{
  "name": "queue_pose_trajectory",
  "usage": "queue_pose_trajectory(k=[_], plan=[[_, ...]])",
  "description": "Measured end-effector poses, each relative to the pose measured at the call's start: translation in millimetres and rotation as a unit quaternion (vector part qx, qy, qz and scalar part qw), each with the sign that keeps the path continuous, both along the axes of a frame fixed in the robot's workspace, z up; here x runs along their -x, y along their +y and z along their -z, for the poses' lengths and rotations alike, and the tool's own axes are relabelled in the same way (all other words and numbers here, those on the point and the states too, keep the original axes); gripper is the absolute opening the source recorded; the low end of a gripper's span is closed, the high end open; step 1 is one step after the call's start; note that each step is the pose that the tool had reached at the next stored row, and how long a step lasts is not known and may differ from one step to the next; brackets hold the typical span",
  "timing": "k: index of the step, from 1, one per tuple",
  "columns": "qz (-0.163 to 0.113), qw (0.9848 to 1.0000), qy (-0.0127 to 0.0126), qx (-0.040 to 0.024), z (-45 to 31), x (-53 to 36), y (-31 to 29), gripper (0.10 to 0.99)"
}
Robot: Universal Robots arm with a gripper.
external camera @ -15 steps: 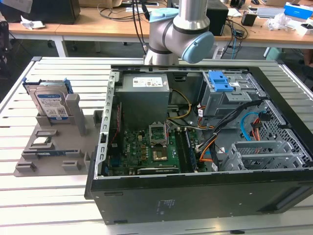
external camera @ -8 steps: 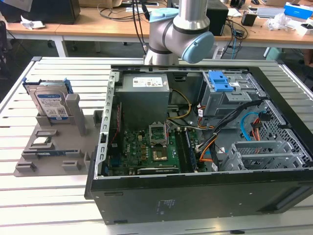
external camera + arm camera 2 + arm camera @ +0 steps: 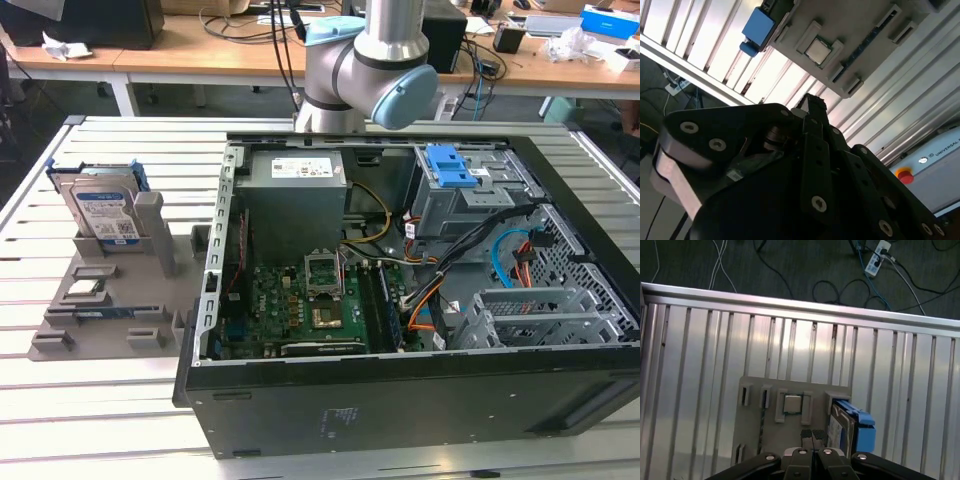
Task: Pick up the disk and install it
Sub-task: 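Pick up the disk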
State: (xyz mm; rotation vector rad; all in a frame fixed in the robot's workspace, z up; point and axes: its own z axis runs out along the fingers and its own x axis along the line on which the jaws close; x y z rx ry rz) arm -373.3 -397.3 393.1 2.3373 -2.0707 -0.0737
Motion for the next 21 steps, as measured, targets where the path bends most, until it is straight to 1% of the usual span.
queue_pose_trajectory(k=[2, 6, 14, 16, 17, 18, 20, 21], plan=[[-0.014, 0.9999, 0.0, 0.0, 0.0, 0.0, 0.0, 0.106], [-0.034, 0.9994, 0.0, 0.0, 0.0, 0.0, 0.0, 0.106], [-0.069, 0.9977, 0.0, 0.0, 0.0, 0.0, 0.0, 0.106], [-0.078, 0.9969, 0.0, 0.0, 0.0, 0.0, 0.0, 0.106], [-0.086, 0.9963, 0.0, 0.0, 0.0, 0.0, 0.0, 0.106], [-0.099, 0.9951, 0.0, 0.0, 0.0, 0.0, 0.0, 0.106], [-0.108, 0.9941, 0.0, 0.0, 0.0, 0.0, 0.0, 0.106], [-0.115, 0.9934, 0.0, 0.0, 0.0, 0.0, 0.0, 0.106]])
